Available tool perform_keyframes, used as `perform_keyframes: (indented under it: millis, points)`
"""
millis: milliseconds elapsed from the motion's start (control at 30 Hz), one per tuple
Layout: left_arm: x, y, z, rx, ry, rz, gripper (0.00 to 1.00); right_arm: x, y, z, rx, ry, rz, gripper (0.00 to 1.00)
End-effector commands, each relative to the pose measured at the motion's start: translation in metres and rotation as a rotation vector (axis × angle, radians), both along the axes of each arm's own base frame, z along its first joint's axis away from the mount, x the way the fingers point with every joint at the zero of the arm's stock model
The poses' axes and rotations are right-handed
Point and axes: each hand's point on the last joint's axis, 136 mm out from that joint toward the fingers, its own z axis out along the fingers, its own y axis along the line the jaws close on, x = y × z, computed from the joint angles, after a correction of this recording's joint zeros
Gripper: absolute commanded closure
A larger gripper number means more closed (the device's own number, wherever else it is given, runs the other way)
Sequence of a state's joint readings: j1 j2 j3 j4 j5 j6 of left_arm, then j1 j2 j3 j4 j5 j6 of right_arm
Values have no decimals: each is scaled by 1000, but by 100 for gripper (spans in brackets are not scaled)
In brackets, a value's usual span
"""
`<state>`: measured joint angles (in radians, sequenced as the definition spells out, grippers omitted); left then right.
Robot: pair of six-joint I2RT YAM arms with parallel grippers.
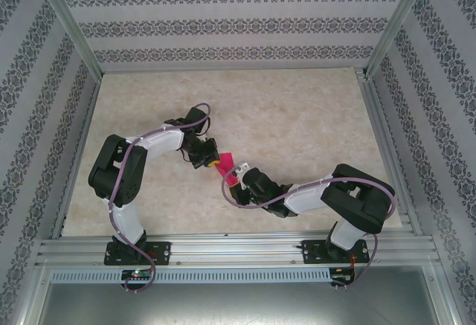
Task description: Fold a paper plane with a square sheet of paper (pick it up from the middle)
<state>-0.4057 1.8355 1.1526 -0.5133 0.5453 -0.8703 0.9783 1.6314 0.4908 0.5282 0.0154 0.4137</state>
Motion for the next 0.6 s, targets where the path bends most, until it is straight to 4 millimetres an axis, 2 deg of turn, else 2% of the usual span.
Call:
perform_keyframes:
  millis: [0, 200, 267, 333, 400, 567]
  points:
    - [-3, -4, 6, -9, 4, -25, 100, 2, 0, 4, -13, -18, -14, 95]
    - [-1, 5, 13, 32, -30, -13, 92, 0, 4, 12, 65, 40, -16, 100]
    - [-1, 13, 17, 66, -49, -3, 79, -1, 6, 18, 108, 68, -17, 100]
    - [-1, 21, 20, 94, -68, 12, 75, 1, 6, 23, 144, 94, -18, 100]
    - [0, 28, 26, 119, -93, 31, 62, 2, 6, 27, 173, 122, -20, 100]
    - [-2, 44, 42, 169, -172, 71, 49, 5, 5, 28, 233, 214, -20, 100]
